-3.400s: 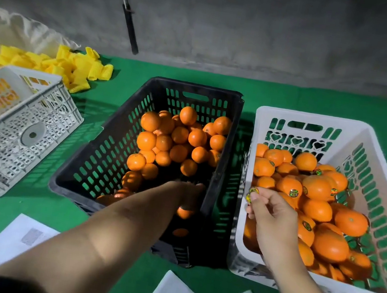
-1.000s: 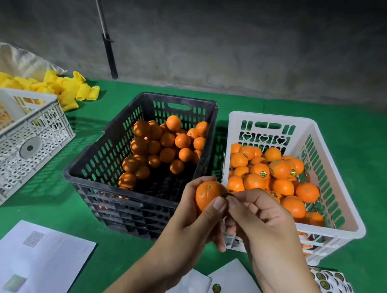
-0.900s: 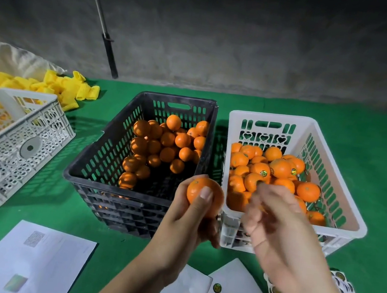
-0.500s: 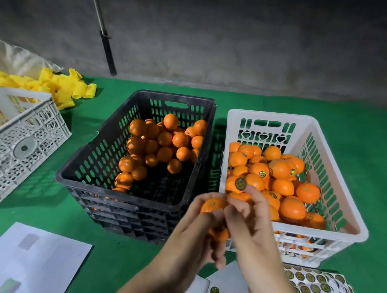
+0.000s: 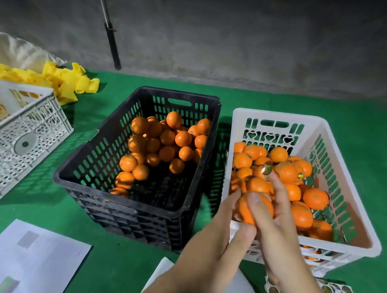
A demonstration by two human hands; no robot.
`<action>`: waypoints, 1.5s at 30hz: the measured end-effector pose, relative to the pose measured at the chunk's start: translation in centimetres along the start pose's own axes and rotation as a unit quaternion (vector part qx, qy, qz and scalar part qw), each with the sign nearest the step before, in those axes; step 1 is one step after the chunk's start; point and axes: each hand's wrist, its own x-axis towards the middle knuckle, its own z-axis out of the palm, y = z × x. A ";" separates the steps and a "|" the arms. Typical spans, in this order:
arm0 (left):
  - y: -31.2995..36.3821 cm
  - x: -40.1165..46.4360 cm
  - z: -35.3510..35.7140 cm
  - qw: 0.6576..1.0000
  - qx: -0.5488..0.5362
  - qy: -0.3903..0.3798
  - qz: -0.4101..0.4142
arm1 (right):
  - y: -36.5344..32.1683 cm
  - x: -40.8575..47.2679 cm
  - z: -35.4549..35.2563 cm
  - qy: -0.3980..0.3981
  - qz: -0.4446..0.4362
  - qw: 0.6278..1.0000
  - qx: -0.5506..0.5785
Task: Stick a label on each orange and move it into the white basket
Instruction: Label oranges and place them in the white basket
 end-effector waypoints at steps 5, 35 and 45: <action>-3.4 1.3 -4.8 0.962 0.213 0.171 0.003 | 0.3 6.2 -4.4 0.122 -0.022 0.973 -0.197; -23.0 14.3 -24.3 0.719 0.526 -0.054 -0.451 | 8.1 8.0 5.6 -0.129 -0.156 0.889 -0.411; -11.5 10.1 -17.7 0.965 0.169 0.156 -0.130 | 7.4 7.9 4.2 -0.065 -0.145 0.956 -0.246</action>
